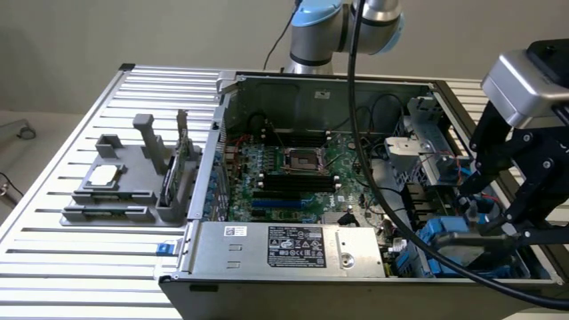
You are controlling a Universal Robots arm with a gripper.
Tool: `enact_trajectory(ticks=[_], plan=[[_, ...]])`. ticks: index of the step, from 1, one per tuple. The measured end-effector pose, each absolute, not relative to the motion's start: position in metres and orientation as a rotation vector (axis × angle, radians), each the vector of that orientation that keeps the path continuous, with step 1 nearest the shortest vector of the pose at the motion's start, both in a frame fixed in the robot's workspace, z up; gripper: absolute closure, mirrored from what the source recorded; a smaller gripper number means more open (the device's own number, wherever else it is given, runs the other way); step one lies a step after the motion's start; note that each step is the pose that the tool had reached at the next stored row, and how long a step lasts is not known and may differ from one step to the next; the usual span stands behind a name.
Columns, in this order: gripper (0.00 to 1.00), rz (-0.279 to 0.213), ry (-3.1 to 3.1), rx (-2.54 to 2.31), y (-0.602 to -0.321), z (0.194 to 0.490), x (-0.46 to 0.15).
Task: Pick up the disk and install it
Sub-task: 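Insert the disk into the insertion slot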
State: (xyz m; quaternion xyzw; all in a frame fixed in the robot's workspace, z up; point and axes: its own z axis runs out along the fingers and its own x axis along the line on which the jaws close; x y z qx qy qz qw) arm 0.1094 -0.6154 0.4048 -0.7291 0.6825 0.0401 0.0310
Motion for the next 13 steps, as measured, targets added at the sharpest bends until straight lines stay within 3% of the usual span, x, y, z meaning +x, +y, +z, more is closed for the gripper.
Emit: enact_trajectory(ticks=[1, 2, 10, 12, 13], plan=[[0.54, 0.124, 2.1, -2.249, -0.6154, 0.4047, 0.1094], [0.47, 0.124, 2.098, -2.251, -0.6154, 0.4045, 0.1094], [0.47, 0.125, 2.09, -2.259, -0.6152, 0.4042, 0.11], [0.49, 0.125, 2.09, -2.259, -0.615, 0.4043, 0.11], [0.56, 0.124, 2.09, -2.259, -0.6147, 0.4044, 0.11]])
